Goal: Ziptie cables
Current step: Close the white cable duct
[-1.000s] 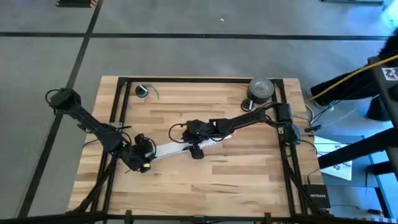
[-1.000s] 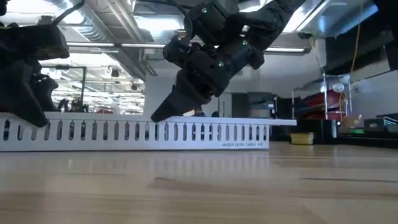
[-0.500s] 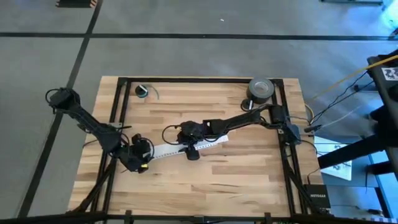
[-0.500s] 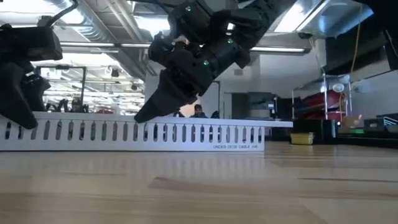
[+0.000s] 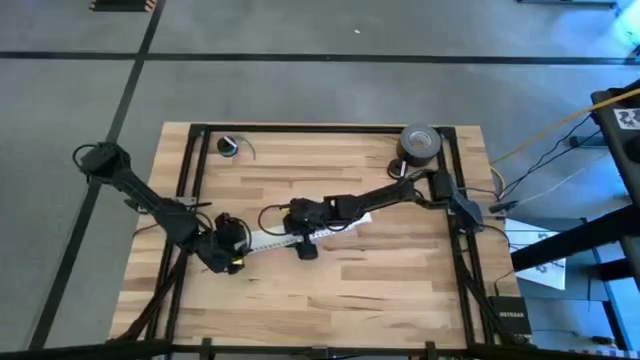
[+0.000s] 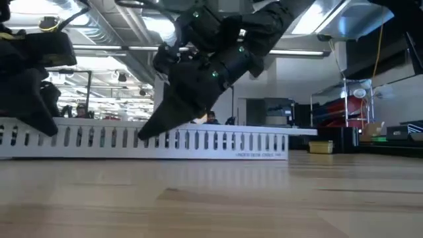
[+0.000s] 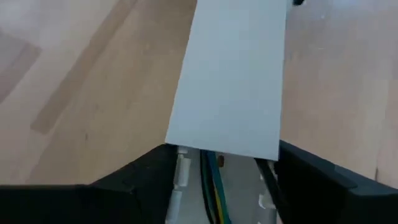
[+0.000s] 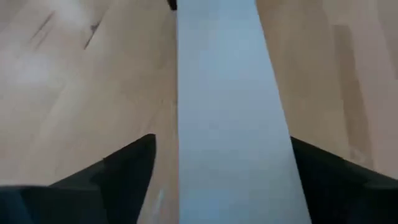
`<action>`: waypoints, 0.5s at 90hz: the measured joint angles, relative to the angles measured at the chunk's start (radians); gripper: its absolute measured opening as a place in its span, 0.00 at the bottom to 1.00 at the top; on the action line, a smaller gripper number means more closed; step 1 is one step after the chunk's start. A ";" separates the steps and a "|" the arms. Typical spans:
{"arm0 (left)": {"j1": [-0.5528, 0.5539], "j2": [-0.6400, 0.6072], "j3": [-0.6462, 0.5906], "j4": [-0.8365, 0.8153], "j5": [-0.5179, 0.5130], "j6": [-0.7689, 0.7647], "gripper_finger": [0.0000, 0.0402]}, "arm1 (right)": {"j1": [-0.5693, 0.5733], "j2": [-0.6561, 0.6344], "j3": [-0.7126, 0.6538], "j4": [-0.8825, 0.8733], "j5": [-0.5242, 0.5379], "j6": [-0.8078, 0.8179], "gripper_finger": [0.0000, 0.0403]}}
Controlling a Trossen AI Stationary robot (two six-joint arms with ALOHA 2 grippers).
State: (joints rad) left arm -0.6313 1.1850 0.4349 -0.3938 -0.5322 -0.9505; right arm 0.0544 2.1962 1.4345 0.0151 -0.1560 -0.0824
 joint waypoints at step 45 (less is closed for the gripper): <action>0.004 -0.116 0.180 -0.347 -0.086 0.011 0.62 | -0.001 -0.078 0.079 -0.017 0.005 -0.057 0.86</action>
State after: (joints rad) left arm -0.6273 1.0691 0.6147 -0.7407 -0.6179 -0.9391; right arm 0.0532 2.1183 1.5138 -0.0021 -0.1513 -0.1396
